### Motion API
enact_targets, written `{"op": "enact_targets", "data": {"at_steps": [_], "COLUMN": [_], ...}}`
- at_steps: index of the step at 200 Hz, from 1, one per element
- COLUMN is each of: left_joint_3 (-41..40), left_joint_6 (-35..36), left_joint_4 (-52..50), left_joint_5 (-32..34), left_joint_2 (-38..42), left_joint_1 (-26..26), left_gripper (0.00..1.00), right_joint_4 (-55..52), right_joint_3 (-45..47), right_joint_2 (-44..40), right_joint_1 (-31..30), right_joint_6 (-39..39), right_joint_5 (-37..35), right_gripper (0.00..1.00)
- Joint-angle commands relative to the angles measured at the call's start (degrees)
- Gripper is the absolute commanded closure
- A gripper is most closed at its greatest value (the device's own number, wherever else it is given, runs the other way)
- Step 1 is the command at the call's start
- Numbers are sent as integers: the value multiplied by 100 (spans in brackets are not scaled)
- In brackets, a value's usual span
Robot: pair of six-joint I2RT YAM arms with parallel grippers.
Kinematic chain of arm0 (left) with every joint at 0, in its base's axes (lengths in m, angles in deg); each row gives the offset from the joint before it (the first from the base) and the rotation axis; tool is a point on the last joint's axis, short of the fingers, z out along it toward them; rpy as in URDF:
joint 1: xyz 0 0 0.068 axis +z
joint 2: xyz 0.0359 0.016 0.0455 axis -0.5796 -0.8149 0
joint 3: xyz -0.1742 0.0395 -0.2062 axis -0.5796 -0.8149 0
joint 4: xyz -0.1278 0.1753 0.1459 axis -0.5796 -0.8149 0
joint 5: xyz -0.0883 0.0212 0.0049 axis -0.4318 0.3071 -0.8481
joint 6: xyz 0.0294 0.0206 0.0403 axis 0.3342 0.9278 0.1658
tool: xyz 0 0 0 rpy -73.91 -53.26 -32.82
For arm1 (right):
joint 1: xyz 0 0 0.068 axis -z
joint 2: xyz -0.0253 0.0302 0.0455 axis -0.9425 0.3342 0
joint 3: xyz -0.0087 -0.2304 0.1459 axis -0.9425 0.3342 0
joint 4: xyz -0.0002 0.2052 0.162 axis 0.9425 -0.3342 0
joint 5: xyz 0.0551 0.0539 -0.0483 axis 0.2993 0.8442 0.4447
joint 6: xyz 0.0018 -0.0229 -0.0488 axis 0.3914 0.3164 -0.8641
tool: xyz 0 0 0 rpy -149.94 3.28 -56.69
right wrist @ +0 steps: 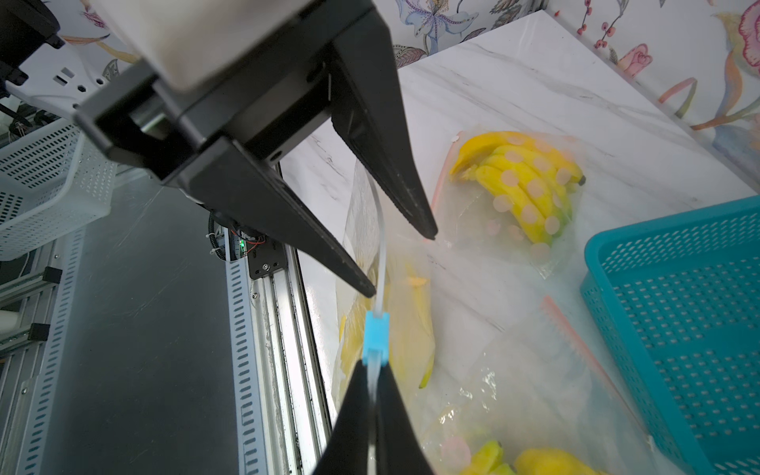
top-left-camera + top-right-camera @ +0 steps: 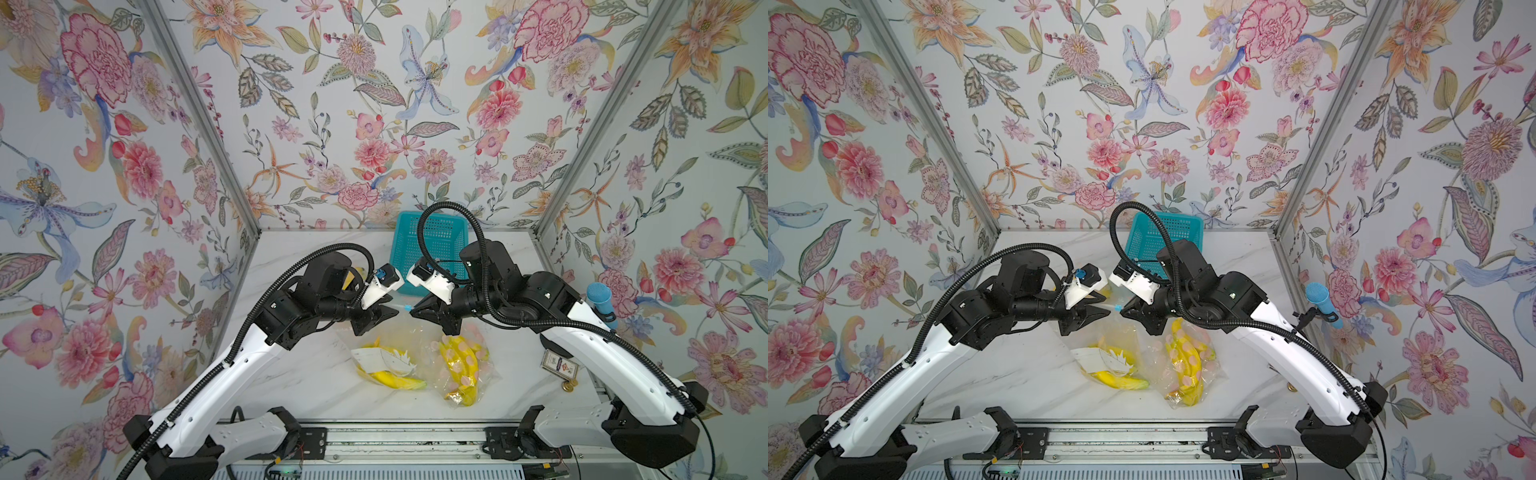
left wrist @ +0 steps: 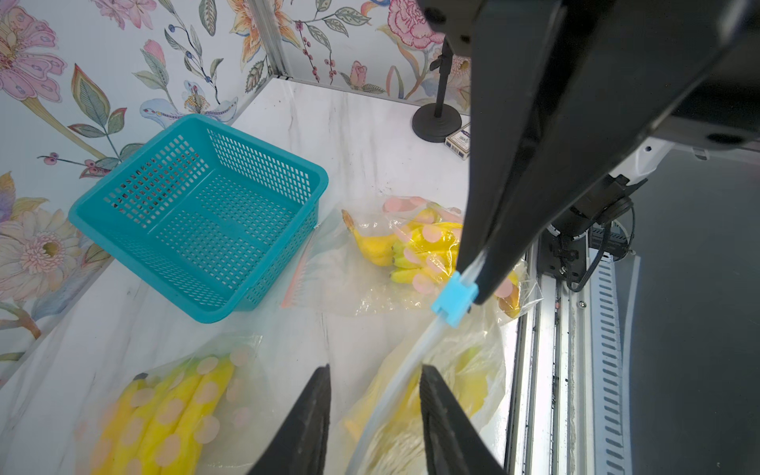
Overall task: Open the zip-top bag and take out the banana
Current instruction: Pick up the zipper food storage bag at the center of the board, then unzip the zipper on the zipper food storage bag.
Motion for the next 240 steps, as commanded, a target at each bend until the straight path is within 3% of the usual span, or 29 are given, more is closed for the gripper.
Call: {"op": "enact_targets", "data": {"at_steps": [1, 38, 46, 57, 74, 128, 189, 240], "left_joint_3": [73, 132, 152, 161, 181, 312, 392, 370], "left_joint_6": [111, 153, 162, 179, 186, 195, 120, 79], "left_joint_4": [-222, -308, -338, -374, -389, -485, -459, -483], "left_joint_5": [-170, -105, -97, -96, -100, -80, -139, -122], "left_joint_2": [-61, -64, -73, -84, -89, -157, -249, -188], "left_joint_1": [-51, -51, -51, -51, -51, -49, -51, -51], "left_gripper": [66, 93, 98, 100, 100, 100, 100, 100], "right_joint_4": [74, 160, 193, 316, 510, 1142, 1245, 1423], "right_joint_3": [114, 302, 336, 421, 594, 1061, 1027, 1110], "right_joint_2": [-133, -210, -222, -276, -412, -857, -636, -581], "right_joint_1": [-57, -48, -43, 38, 279, 760, 846, 861], "right_joint_6": [-212, -407, -414, -372, -349, -620, -676, -591], "right_joint_5": [160, 113, 101, 144, 575, 1095, 1492, 1497], "right_gripper": [91, 88, 78, 48, 39, 38, 41, 56]}}
